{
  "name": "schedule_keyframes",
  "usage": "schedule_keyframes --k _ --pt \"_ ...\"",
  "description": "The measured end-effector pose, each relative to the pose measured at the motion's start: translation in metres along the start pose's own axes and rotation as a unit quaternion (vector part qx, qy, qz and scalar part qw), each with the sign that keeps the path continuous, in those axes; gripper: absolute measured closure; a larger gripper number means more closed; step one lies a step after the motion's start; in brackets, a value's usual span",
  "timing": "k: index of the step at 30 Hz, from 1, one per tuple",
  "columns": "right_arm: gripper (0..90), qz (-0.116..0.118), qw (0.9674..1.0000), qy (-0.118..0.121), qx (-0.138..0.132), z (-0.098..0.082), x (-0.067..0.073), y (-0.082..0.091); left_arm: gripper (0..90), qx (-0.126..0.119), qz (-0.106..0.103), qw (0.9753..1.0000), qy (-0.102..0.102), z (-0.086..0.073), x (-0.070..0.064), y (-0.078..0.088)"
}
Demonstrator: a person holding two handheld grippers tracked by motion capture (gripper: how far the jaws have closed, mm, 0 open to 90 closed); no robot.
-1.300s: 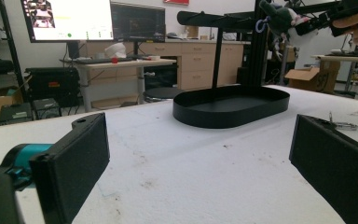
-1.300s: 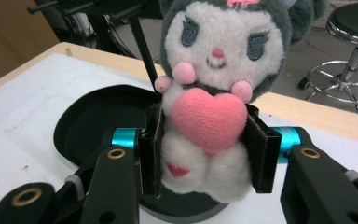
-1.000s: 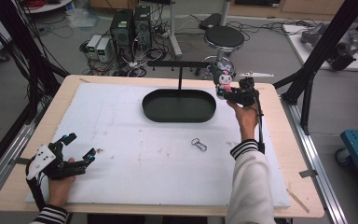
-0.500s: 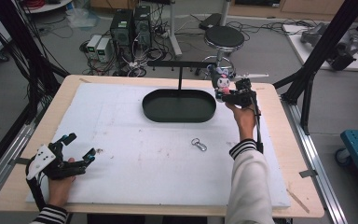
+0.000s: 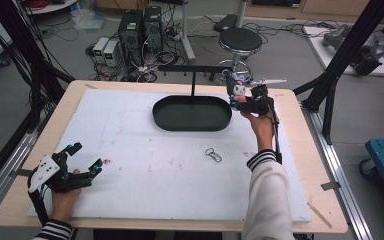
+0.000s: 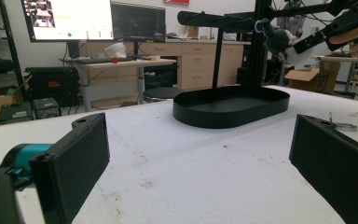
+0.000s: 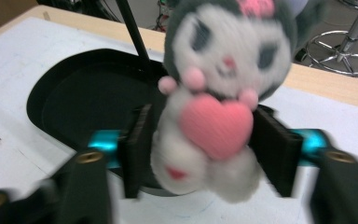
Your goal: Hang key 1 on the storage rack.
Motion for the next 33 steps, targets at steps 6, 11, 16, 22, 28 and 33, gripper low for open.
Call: schedule_keyframes --k 6,11,16,22,28,33 --pt "10.0 -0.031 0.9992 0.021 0.014 0.0 0.004 -0.002 5.3 0.0 0.0 1.0 0.0 0.0 0.0 0.0" --pt "0.6 -0.042 0.9986 0.032 0.005 0.001 0.007 0.003 5.3 0.0 0.0 1.0 0.0 0.0 0.001 0.0" --pt "0.6 -0.039 0.9979 0.047 -0.022 -0.004 0.011 0.016 5.3 0.0 0.001 1.0 0.002 0.0 0.001 0.0" --pt "0.6 -0.02 0.9973 0.048 -0.051 -0.016 0.016 0.033 5.3 0.0 0.001 1.0 0.002 0.0 0.001 0.0" --pt "0.6 0.0 0.9943 0.06 -0.088 -0.029 0.023 0.052 5.3 0.003 0.0 1.0 0.003 0.0 0.001 -0.001" --pt "0.6 0.022 0.9894 0.077 -0.121 -0.042 0.031 0.068 5.3 0.007 0.002 1.0 0.005 0.0 0.001 -0.001"
Point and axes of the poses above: each handheld gripper's, and its own axes: y roughly backward along the jaws, z roughly out of its top, x roughly to its left, the point moved 1 cm from there along -y, roughly forward along the jaws, and after that the axes turned 3 degrees about z, right-handed, at the moved point
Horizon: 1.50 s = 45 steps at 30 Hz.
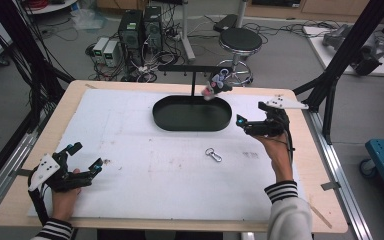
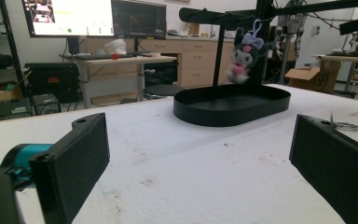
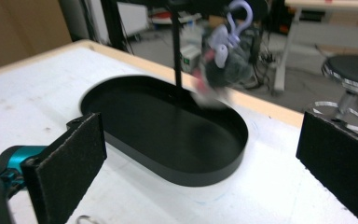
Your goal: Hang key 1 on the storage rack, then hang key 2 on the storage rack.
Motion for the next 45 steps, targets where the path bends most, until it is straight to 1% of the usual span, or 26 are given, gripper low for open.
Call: schedule_keyframes --k 3,4,5,7,8,10,11,12,13,14,15,17,18,21,23,30,36,40,41,45 --pt "0.6 0.012 0.9997 0.007 -0.018 -0.006 0.006 0.011 5.3 -0.001 0.0 1.0 -0.001 0.0 0.0 0.0" --pt "0.6 0.012 0.9997 0.007 -0.018 -0.006 0.006 0.011 5.3 -0.001 0.0 1.0 -0.001 0.0 0.0 0.0" --pt "0.6 0.017 0.9992 0.013 -0.033 -0.011 0.009 0.019 5.3 -0.002 0.0 1.0 -0.001 0.0 0.0 0.0" --pt "0.6 0.022 0.9987 0.014 -0.043 -0.014 0.012 0.024 5.3 -0.002 0.0 1.0 -0.001 0.0 0.0 0.0" --pt "0.6 0.028 0.998 0.022 -0.053 -0.015 0.013 0.027 5.3 -0.002 0.0 1.0 -0.001 0.0 0.0 0.0" --pt "0.6 0.037 0.9969 0.03 -0.062 -0.018 0.018 0.032 5.2 -0.003 0.0 1.0 -0.001 0.0 0.0 0.0" --pt "0.6 0.045 0.996 0.035 -0.069 -0.021 0.021 0.034 5.3 -0.003 0.0 1.0 -0.001 0.0 0.0 0.0" --pt "0.6 0.045 0.996 0.035 -0.069 -0.021 0.021 0.034 5.3 -0.003 0.0 1.0 -0.001 0.0 0.0 0.0" --pt "0.6 0.042 0.9967 0.038 -0.059 -0.022 0.026 0.037 5.3 -0.002 0.0 1.0 -0.001 0.0 0.0 0.0" --pt "0.6 0.043 0.9963 0.042 -0.061 -0.021 0.029 0.038 5.3 -0.002 0.0 1.0 -0.001 0.0 0.0 0.0" --pt "0.6 0.05 0.9956 0.047 -0.064 -0.021 0.033 0.04 5.2 -0.002 0.0 1.0 -0.002 0.0 0.0 0.0" --pt "0.6 0.062 0.9925 0.06 -0.087 -0.024 0.04 0.045 5.3 -0.002 -0.001 1.0 -0.003 0.0 0.0 0.0" --pt "0.6 0.066 0.992 0.061 -0.089 -0.026 0.043 0.046 5.3 -0.002 -0.001 1.0 -0.003 0.0 -0.001 0.0" --pt "0.6 0.067 0.9925 0.061 -0.082 -0.036 0.047 0.048 5.3 -0.003 -0.001 1.0 -0.002 0.0 -0.001 0.001" --pt "0.6 0.071 0.9919 0.062 -0.086 -0.042 0.049 0.049 5.2 -0.003 0.0 1.0 -0.002 0.0 0.0 0.001" --pt "0.6 0.076 0.9928 0.058 -0.072 -0.059 0.053 0.049 5.3 -0.003 0.0 1.0 -0.002 0.0 0.0 0.0" --pt "0.6 0.086 0.993 0.051 -0.062 -0.062 0.052 0.046 5.3 -0.003 0.0 1.0 -0.003 0.0 0.0 0.001" --pt "0.6 0.088 0.9927 0.052 -0.063 -0.062 0.051 0.046 5.3 -0.004 -0.001 1.0 -0.001 0.0 0.0 0.001" --pt "0.6 0.089 0.9929 0.048 -0.063 -0.063 0.051 0.047 5.3 -0.003 -0.001 1.0 -0.001 0.0 0.0 0.001" --pt "0.6 0.094 0.9923 0.054 -0.06 -0.062 0.051 0.046 5.3 -0.002 0.0 1.0 -0.002 0.0 0.0 0.001"
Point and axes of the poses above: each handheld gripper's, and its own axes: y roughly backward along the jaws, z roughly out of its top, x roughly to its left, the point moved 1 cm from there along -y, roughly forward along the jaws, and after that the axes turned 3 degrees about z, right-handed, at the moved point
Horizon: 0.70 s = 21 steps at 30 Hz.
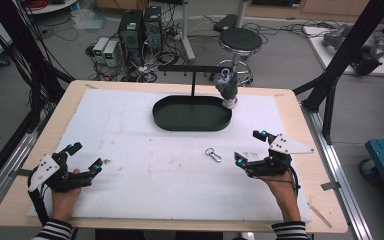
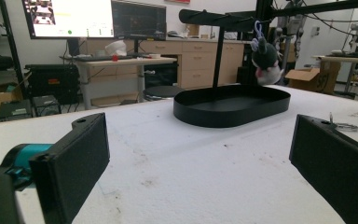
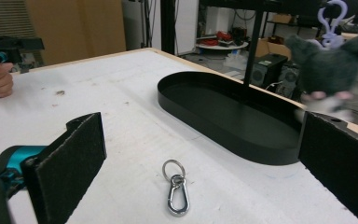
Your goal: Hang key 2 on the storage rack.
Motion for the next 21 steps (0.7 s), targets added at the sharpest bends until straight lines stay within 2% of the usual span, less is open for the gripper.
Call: schedule_keyframes --k 11,15,21 --pt "0.6 0.017 0.9998 -0.002 0.007 0.008 -0.003 -0.002 5.3 0.001 0.0 1.0 0.003 0.0 0.0 0.0" --pt "0.6 0.025 0.9994 0.009 0.023 0.012 -0.006 -0.003 5.3 0.002 0.002 1.0 0.008 0.0 0.002 -0.001" --pt "0.6 0.033 0.9982 0.012 0.05 0.015 -0.007 -0.007 5.3 0.003 0.001 1.0 0.008 0.0 0.001 0.0"
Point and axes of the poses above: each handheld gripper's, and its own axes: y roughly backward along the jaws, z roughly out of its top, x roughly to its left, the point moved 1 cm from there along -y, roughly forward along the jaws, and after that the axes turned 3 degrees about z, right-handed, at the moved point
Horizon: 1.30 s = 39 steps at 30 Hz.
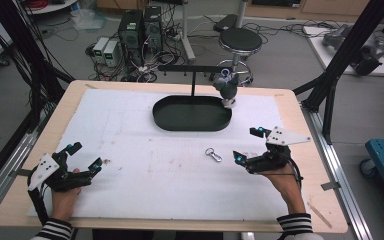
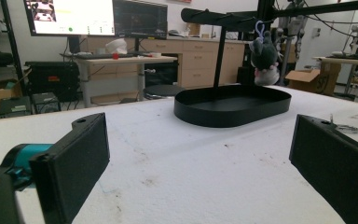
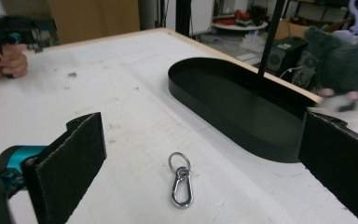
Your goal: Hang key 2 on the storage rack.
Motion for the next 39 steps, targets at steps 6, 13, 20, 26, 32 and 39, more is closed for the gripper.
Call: schedule_keyframes --k 6,13,20,26,32,39 --pt "0.6 0.015 0.999 0.015 0.039 0.01 -0.004 -0.009 5.3 -0.001 -0.001 1.0 -0.002 0.0 0.0 0.0" --pt "0.7 0.043 0.9949 0.034 0.084 0.023 -0.01 -0.023 5.3 -0.001 -0.001 1.0 -0.002 0.0 0.0 0.0" --pt "0.8 0.077 0.9872 0.05 0.131 0.035 -0.012 -0.041 5.3 -0.003 -0.001 1.0 -0.001 0.0 0.0 0.0" --pt "1.2 0.086 0.981 0.061 0.163 0.043 -0.017 -0.055 5.3 -0.003 -0.001 1.0 -0.001 0.0 0.0 0.0" --pt "4.4 0.104 0.9742 0.068 0.189 0.047 -0.021 -0.07 5.3 -0.003 -0.002 1.0 0.0 0.0 0.0 0.0" --pt "5.0 0.121 0.9643 0.065 0.226 0.041 -0.024 -0.088 5.3 -0.003 -0.001 1.0 -0.001 0.0 0.0 0.0"
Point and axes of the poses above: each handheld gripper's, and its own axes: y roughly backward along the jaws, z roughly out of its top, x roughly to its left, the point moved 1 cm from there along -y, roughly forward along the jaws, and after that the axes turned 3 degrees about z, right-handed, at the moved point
